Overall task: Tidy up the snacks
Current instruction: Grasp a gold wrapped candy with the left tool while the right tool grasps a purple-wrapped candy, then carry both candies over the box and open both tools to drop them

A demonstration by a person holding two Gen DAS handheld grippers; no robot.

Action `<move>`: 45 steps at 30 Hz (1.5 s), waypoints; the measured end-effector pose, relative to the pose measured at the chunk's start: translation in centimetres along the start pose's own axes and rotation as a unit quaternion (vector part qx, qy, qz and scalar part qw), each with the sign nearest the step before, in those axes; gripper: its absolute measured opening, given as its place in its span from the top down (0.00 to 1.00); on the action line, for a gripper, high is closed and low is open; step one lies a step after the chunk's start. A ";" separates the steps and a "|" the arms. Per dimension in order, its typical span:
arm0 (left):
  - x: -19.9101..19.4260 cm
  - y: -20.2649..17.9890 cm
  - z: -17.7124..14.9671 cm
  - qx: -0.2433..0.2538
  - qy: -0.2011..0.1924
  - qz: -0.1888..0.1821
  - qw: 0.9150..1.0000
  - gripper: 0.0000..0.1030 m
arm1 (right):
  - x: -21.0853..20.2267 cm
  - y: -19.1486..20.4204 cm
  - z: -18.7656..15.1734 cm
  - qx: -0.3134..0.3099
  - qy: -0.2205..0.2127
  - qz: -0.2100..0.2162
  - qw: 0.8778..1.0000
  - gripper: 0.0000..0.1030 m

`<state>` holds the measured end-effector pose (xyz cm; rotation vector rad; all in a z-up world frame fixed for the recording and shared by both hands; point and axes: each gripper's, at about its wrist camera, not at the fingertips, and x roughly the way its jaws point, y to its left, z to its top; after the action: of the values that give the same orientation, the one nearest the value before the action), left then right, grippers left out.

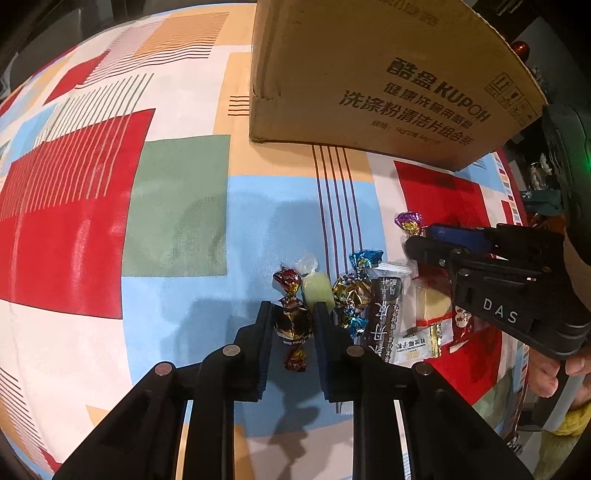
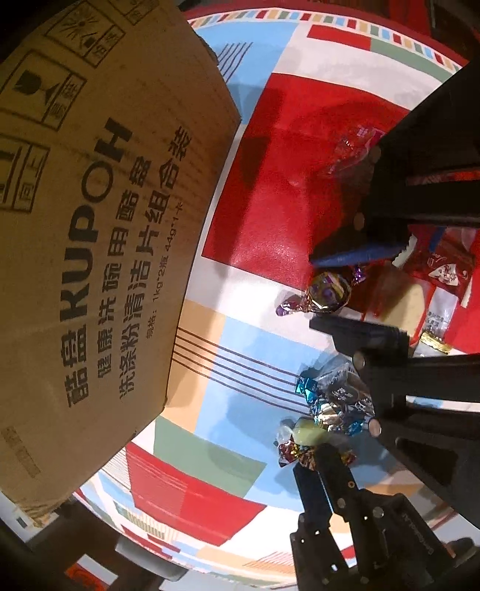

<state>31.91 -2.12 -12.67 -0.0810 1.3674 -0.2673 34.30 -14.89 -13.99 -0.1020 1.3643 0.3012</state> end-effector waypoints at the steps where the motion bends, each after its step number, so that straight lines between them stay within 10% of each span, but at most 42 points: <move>1: -0.1 0.0 0.0 0.001 0.000 0.001 1.000 0.79 | 0.0 0.1 0.0 0.002 0.000 0.001 1.000 0.76; 45: -15.6 -6.4 2.2 0.075 -0.167 0.000 0.983 0.80 | -17.5 -1.2 -1.2 0.014 -0.159 0.014 0.987 0.77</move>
<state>30.39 -4.85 4.09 0.0009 1.0117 -0.3389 30.50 -18.99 2.65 -0.0096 1.0537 0.3084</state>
